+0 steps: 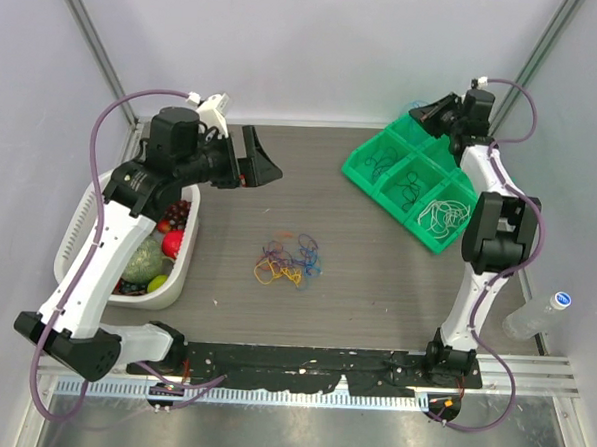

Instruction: Untangle the cables

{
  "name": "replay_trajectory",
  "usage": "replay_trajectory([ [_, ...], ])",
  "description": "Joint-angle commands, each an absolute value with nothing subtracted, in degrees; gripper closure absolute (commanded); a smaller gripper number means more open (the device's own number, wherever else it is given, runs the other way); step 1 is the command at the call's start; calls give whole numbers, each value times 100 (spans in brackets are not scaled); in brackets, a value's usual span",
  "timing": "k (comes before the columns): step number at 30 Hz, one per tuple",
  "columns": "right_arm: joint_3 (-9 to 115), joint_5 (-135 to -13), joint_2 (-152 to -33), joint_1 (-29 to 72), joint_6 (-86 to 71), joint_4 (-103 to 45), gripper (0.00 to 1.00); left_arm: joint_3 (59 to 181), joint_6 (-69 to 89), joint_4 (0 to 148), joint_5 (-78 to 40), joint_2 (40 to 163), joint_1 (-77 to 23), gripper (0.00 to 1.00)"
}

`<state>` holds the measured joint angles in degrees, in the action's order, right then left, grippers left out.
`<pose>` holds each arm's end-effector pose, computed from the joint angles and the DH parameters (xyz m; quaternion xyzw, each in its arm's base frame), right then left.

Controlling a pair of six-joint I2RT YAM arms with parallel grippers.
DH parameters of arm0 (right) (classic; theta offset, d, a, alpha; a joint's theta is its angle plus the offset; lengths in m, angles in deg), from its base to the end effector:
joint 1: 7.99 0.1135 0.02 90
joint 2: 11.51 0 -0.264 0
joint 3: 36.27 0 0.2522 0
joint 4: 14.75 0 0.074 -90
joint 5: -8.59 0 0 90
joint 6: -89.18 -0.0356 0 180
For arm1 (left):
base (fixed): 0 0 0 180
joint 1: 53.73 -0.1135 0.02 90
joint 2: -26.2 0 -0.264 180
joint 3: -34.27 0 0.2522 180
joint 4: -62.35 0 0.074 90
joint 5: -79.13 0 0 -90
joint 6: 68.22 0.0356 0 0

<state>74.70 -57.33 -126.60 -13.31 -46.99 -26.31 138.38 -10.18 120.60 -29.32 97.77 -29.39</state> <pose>0.4853 -0.0306 0.3057 0.2251 0.7568 0.3620 0.4956 0.2197 -0.1118 0.4529 0.0296 0.8396 -0.3675 0.3990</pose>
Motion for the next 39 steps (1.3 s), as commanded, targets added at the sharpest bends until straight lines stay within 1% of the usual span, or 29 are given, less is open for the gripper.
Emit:
replay_trajectory([
  [1, 8103, -5961, -13199, -1441, -4547, -2464, 99, 14031, -766, 12075, -3020, 9888, -2964, 1],
  [6, 8621, -6093, -13868, -1485, -4801, -2674, 99, 14146, -748, 12137, -2976, 10029, -2964, 0],
  [10, 8622, -6189, -14027, -1485, -4942, -2816, 99, 14400, -652, 12409, -3029, 10222, -2956, 0],
  [15, 8955, -6409, -14308, -1476, -4960, -3648, 98, 14427, -608, 12436, -2994, 10205, -2965, 0],
  [17, 9192, -6445, -14388, -1476, -4934, -3878, 93, 14410, -660, 12462, -3020, 10223, -2956, 0],
  [21, 9482, -6524, -14405, -1476, -4802, -4335, 86, 14226, -696, 12366, -3082, 10117, -2965, 0],
  [23, 9588, -6515, -14397, -1476, -4775, -4546, 80, 14199, -678, 12374, -3073, 10100, -2964, 0],
  [24, 9606, -6498, -14379, -1476, -4732, -4573, 74, 14190, -678, 12366, -3090, 10091, -2956, 0],
  [25, 9632, -6506, -14344, -1476, -4705, -4643, 71, 14173, -704, 12339, -3108, 10099, -2964, 0],
  [26, 9659, -6524, -14326, -1476, -4705, -4687, 63, 14155, -757, 12313, -3125, 10126, -2965, 0],
  [28, 9843, -6515, -14317, -1476, -4583, -5090, 56, 14111, -862, 12260, -3248, 10161, -2965, 0],
  [31, 9844, -6533, -14099, -1450, -4441, -5460, 55, 13865, -1038, 12006, -3476, 10135, -2965, 0],
  [34, 9135, -6699, -13363, -1239, -3926, -5575, 54, 13602, -995, 11882, -3460, 10108, -2965, 1],
  [36, 8590, -6849, -12809, -923, -3528, -5610, 54, 13470, -959, 11917, -3468, 10204, -2965, 11],
  [39, 7754, -6674, -12166, -117, -2783, -5716, 54, 13172, -1038, 11813, -3722, 10380, -2956, 27],
])
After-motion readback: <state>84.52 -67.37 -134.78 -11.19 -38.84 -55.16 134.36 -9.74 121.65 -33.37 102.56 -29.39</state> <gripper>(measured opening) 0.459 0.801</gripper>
